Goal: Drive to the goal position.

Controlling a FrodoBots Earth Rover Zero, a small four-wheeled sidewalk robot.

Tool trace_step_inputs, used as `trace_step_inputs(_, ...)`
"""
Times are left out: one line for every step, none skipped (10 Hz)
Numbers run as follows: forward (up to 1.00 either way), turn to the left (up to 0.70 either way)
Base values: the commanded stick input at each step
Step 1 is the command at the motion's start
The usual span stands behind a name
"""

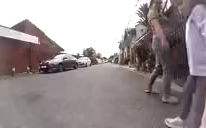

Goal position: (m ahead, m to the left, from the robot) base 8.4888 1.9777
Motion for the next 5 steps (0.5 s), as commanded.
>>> trace_step_inputs(0.7,0.0)
trace_step_inputs(0.7,0.0)
trace_step_inputs(0.7,0.0)
trace_step_inputs(0.7,0.0)
trace_step_inputs(0.7,0.0)
